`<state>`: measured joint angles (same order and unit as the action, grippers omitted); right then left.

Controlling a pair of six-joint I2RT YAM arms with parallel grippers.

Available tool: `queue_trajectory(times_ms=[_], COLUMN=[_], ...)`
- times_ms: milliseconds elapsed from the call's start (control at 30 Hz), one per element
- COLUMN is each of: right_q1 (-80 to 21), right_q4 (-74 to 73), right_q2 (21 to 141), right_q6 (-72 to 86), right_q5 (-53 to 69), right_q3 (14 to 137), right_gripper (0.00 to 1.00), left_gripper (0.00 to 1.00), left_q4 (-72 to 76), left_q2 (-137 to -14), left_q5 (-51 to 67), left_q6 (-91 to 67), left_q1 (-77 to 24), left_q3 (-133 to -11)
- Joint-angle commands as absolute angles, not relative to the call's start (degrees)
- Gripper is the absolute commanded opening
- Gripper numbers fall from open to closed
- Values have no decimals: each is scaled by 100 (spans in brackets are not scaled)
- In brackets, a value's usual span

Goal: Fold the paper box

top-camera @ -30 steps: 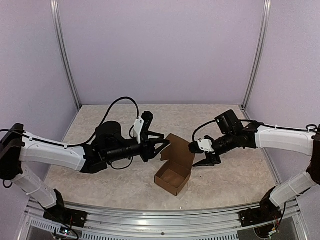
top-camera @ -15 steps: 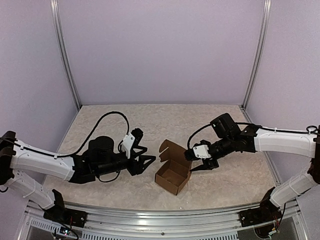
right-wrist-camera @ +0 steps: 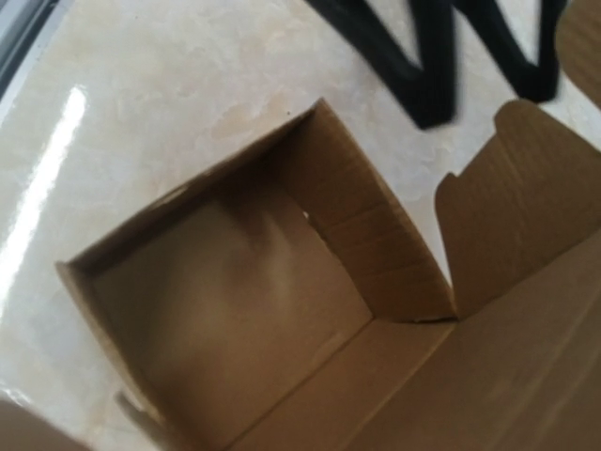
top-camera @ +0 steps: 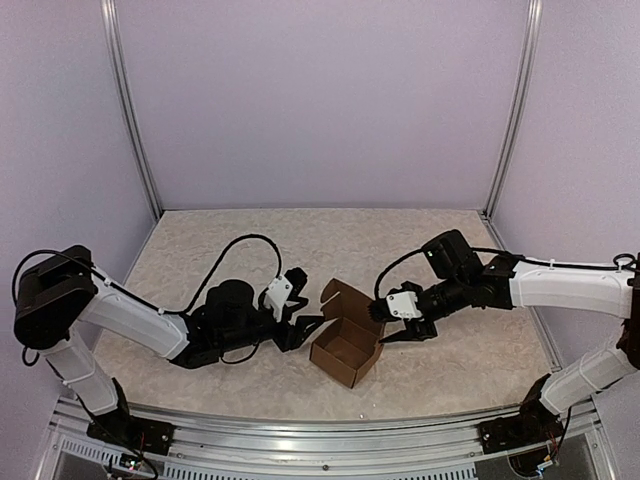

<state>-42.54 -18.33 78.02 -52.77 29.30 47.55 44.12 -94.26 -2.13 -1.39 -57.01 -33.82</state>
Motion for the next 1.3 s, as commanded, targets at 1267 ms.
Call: queue_trajectory(times_ms=[1267], right_q1=[-4653], right_q4=[-2262], right_q2=[7428], right_q6=[-5212], right_q5=[2728], right_q3=[4618], right_gripper=[50], left_gripper=[43], left_q4=[2812], left_q2=[-9409], left_q5=[-1065], left_q6=[-1055], left_q1=[-6875], left_q3=[-4224])
